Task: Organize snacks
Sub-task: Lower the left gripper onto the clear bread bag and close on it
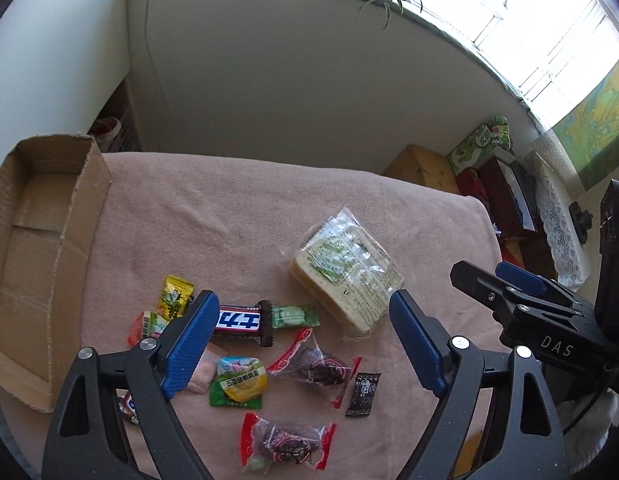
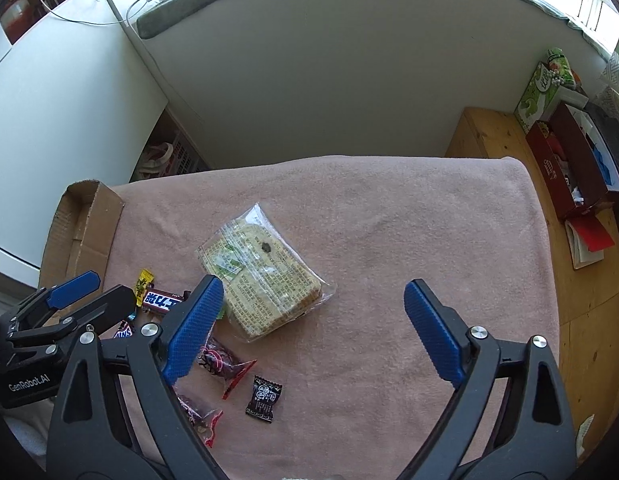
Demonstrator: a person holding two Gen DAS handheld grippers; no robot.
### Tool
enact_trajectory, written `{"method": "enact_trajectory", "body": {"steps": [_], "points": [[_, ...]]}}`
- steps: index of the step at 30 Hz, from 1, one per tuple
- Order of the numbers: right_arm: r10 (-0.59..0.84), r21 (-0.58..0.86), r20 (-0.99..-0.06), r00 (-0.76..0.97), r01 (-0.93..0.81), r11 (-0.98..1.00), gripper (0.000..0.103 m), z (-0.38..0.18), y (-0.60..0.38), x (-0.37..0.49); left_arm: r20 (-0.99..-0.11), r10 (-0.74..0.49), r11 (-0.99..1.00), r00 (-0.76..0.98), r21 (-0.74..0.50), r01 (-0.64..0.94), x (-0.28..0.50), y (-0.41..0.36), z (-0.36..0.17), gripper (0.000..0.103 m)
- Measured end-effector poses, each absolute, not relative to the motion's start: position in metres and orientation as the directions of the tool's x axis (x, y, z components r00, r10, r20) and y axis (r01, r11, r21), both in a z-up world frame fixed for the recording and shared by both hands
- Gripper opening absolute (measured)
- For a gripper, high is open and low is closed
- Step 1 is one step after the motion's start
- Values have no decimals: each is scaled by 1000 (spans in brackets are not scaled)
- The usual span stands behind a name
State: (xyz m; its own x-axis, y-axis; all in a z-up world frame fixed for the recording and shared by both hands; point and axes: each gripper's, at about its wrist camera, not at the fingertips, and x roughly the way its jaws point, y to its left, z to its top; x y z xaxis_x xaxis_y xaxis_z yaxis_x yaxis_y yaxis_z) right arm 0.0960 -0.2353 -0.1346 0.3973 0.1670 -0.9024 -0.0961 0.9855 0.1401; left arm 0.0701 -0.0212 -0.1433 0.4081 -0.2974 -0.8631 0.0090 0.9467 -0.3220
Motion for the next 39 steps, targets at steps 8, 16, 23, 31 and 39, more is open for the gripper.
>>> {"method": "enact_trajectory", "body": {"steps": [8,16,23,31,39], "points": [[192,160,-919,344,-120,980,84,-155,-235,113,-869,-357,924,343,-383,-9,79,-22,-169,76],[220,171,-923,315,-176,970,78,-168,-227,127,-853,-411,897,320,-441,-24,88,-25,-187,66],[234,177,-929,285,-212,961,74,-183,-222,138,-845,-443,879,301,-475,-38,91,-29,-200,61],[265,206,-933,245,-242,948,74,-198,-219,149,-839,-468,867,277,-497,-42,98,-33,-211,61],[334,288,-926,178,-241,927,74,-216,-224,162,-844,-474,866,250,-498,-40,103,-39,-218,61]]}}
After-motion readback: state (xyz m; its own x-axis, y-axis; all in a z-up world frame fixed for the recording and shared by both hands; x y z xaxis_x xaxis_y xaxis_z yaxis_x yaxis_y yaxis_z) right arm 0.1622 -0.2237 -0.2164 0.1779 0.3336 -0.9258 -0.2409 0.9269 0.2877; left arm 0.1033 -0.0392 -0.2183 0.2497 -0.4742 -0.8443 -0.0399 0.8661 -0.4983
